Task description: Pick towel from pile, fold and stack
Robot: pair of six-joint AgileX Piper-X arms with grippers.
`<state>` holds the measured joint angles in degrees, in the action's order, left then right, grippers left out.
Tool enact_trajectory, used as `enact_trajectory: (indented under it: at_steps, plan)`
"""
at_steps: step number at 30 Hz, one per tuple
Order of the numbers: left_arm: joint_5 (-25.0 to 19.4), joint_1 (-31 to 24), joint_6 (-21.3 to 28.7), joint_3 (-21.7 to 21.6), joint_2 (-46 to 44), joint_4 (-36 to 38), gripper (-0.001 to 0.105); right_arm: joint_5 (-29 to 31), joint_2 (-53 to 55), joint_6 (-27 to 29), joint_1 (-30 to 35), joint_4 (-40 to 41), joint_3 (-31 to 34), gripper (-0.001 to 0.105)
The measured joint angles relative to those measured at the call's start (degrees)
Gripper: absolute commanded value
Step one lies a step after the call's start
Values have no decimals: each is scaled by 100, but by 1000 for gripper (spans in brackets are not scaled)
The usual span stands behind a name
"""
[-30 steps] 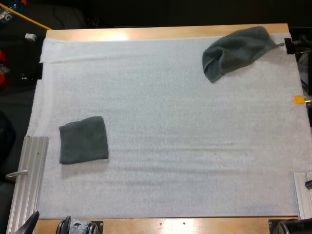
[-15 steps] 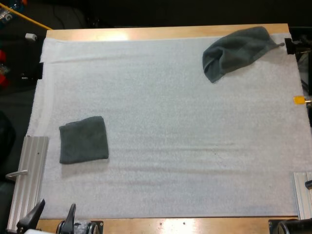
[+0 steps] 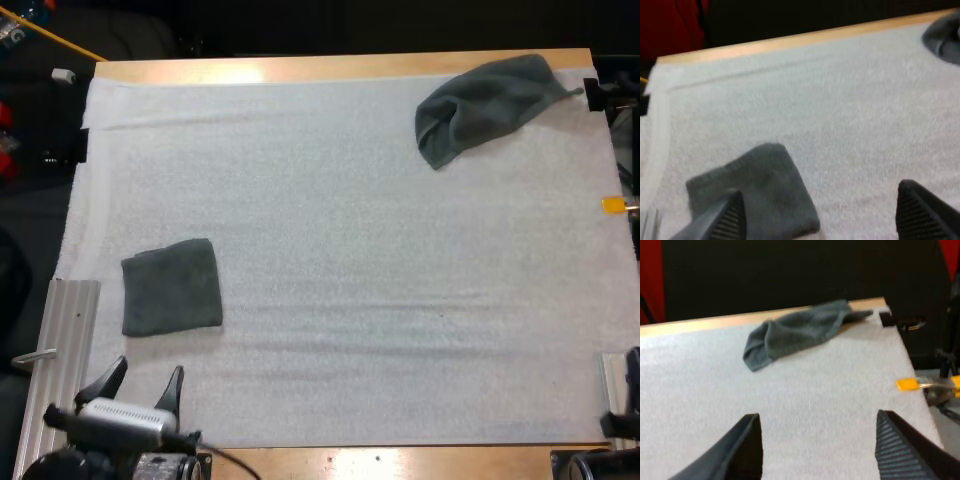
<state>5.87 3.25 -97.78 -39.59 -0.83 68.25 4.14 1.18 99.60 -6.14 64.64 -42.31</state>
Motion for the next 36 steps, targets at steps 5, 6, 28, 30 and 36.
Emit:
enact_trajectory:
  at_steps: [5, 6, 28, 30, 36]
  plan:
    - [0, 0, 0, 509, 8, -253, 61, 3, -7, 0, 0, -104, 453, 50]
    - [0, 0, 0, 581, 8, -314, 61, 3, -7, 0, 0, -106, 514, 50]
    - [8, 0, -15, 848, 8, -572, 61, 3, -38, 0, 0, -271, 1092, 50]
    - [8, 0, -15, 848, 8, -572, 61, 3, -38, 0, 0, -271, 1092, 50]
    - [8, 0, -15, 848, 8, -572, 61, 3, -38, 0, 0, -271, 1092, 50]
